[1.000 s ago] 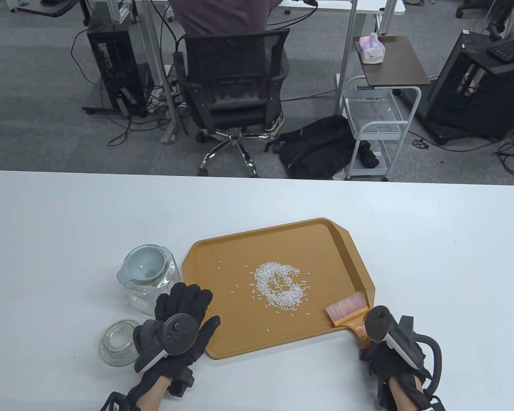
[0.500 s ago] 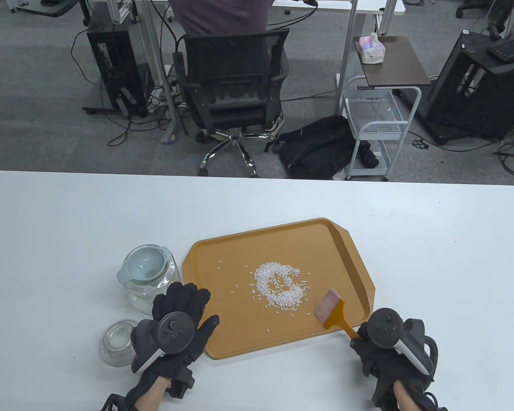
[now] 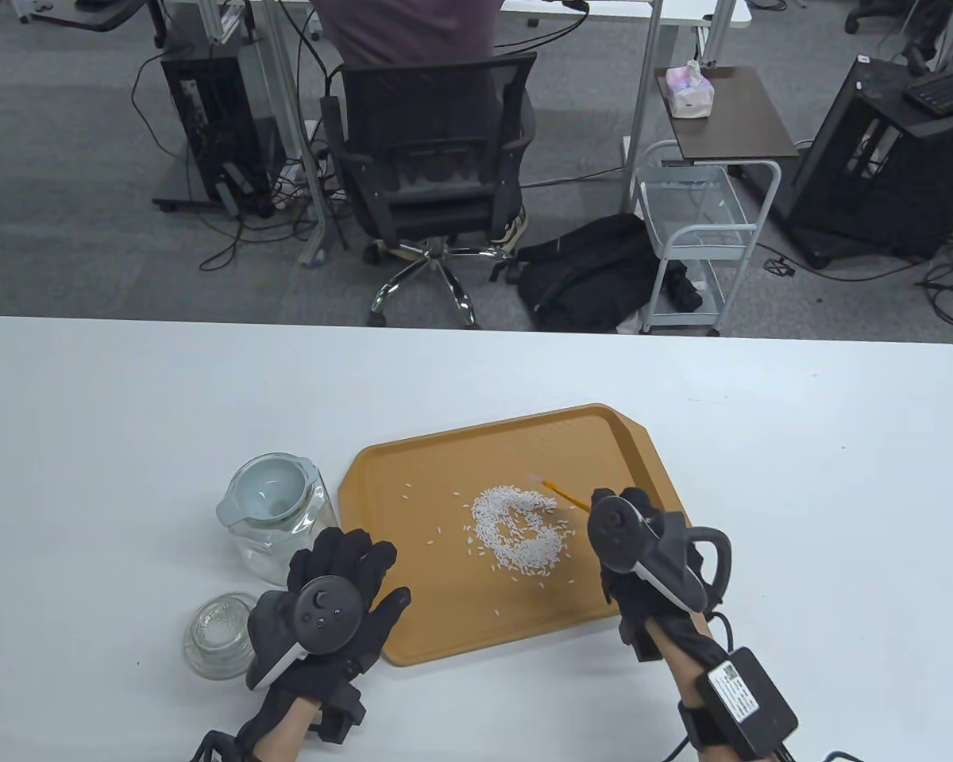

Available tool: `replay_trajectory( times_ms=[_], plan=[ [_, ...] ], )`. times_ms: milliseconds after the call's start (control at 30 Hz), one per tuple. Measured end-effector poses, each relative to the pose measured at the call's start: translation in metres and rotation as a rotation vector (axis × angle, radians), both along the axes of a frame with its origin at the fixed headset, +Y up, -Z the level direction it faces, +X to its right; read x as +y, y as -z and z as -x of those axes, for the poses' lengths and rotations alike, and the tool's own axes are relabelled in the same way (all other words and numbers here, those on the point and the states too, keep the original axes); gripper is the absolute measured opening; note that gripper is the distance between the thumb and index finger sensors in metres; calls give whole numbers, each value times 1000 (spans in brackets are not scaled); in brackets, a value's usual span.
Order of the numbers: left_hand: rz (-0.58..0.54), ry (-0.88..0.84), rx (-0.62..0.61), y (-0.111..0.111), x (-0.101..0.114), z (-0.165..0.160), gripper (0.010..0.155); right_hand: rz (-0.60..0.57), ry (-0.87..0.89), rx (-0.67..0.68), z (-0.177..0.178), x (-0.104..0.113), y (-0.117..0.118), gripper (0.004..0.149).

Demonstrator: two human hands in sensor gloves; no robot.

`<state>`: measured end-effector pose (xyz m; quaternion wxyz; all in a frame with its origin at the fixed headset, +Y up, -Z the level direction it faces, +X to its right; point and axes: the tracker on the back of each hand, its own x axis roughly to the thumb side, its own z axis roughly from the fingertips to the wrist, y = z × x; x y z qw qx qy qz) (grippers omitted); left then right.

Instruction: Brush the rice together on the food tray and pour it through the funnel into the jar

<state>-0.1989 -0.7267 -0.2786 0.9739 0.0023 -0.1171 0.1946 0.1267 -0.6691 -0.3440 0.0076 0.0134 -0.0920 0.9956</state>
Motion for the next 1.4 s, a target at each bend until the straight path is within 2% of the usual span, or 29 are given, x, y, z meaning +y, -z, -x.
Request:
replay_trajectory(
  times_ms=[200,367,500,700,900,1033,1133,1267,1400],
  plan=[
    [11,13,-6,0,0,0,66,-1,-189,-55,25,-22,42,51],
    [21,23,-2,1,1,2,66,74,-151,-72,20,-38,51,51],
    [29,26,0,2,1,4,66,19,-164,-19,10,-42,37,46],
    [41,34,2,1,1,3,66,0,-178,105,1,-33,-9,44],
    [46,30,1,0,0,3,67,37,-163,202,-4,-20,-52,42],
    [53,29,-1,0,-1,2,67,78,-149,227,-9,-11,-67,41],
    [58,30,0,0,-2,2,67,75,-119,223,-13,-2,-70,41],
    [66,26,3,0,-2,2,67,-65,-66,199,-14,11,-62,41],
    [78,30,-3,1,-4,-1,67,-114,-50,147,-2,14,-32,44]
  ],
)
